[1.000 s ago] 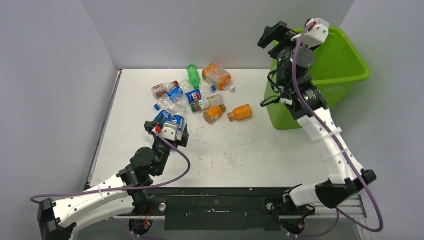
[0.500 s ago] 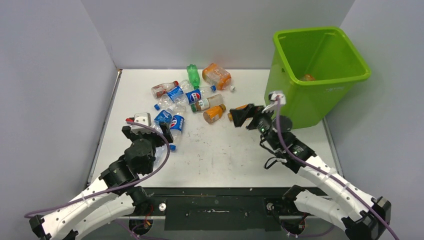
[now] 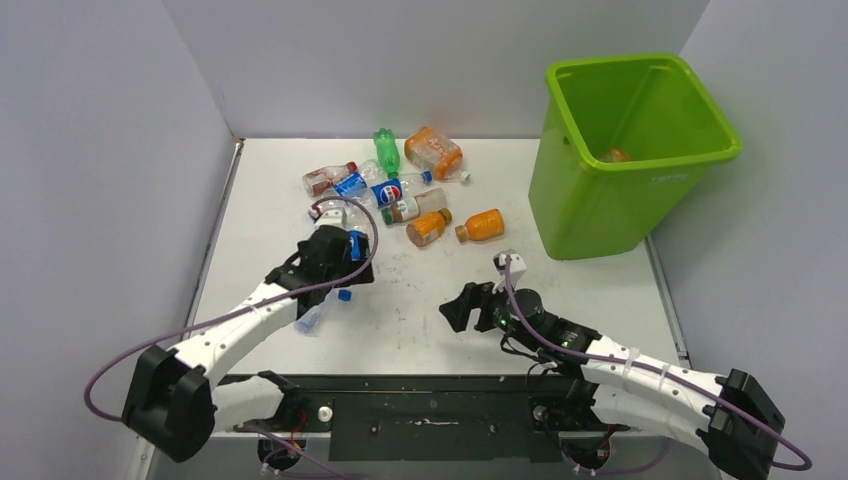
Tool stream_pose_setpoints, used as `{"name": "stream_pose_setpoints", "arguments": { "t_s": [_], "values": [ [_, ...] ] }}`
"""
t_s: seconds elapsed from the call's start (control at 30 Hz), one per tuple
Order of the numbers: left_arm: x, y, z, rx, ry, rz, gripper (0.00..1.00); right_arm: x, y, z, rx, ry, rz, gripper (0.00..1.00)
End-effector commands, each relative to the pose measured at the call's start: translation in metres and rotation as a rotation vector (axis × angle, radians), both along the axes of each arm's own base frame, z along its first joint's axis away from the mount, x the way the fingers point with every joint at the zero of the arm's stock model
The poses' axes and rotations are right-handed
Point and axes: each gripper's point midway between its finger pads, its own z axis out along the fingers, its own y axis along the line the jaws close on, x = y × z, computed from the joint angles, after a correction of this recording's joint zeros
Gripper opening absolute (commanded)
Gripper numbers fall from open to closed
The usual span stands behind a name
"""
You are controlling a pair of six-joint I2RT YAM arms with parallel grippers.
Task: Put the plastic bottles in the bin
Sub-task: Place the plastic bottle in the trash bin, then pick up the plastic bottle at the center of the board.
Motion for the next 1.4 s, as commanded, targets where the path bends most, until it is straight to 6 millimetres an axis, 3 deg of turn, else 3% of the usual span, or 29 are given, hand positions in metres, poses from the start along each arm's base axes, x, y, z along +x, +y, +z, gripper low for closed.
{"name": "stream_pose_setpoints", "arguments": {
  "t_s": [0.0, 0.1, 0.3, 0.63, 0.83, 1.17, 1.37],
  "values": [
    [0.038, -0.029, 0.024, -0.076, -0.047, -0.033, 0.97, -0.003, -0.003, 0.014, 0.086, -0.03, -0.051, 0.94],
    [0.052, -0.027, 0.017, -0.037, -0.027, -0.017, 0.99, -0.008, -0.011, 0.011, 0.093, -0.025, -0.068, 0.94],
    [0.079, -0.019, 0.021, 0.058, -0.033, -0.016, 0.99, -0.014, -0.021, 0.013, 0.116, -0.032, -0.087, 0.94],
    [0.107, -0.015, -0.007, 0.144, 0.075, -0.045, 1.0, -0.018, -0.018, 0.015, 0.131, -0.02, -0.071, 0.94],
    [0.114, -0.02, -0.028, 0.164, 0.116, -0.067, 0.86, -0.018, -0.015, 0.014, 0.131, -0.015, -0.065, 0.95],
    [0.117, -0.025, -0.067, 0.162, 0.182, -0.072, 0.75, -0.021, -0.014, 0.008, 0.133, 0.004, -0.059, 0.95],
    [0.116, -0.034, -0.07, 0.113, 0.185, -0.083, 0.54, -0.023, -0.016, 0.001, 0.141, 0.012, -0.068, 0.95]
  ]
}}
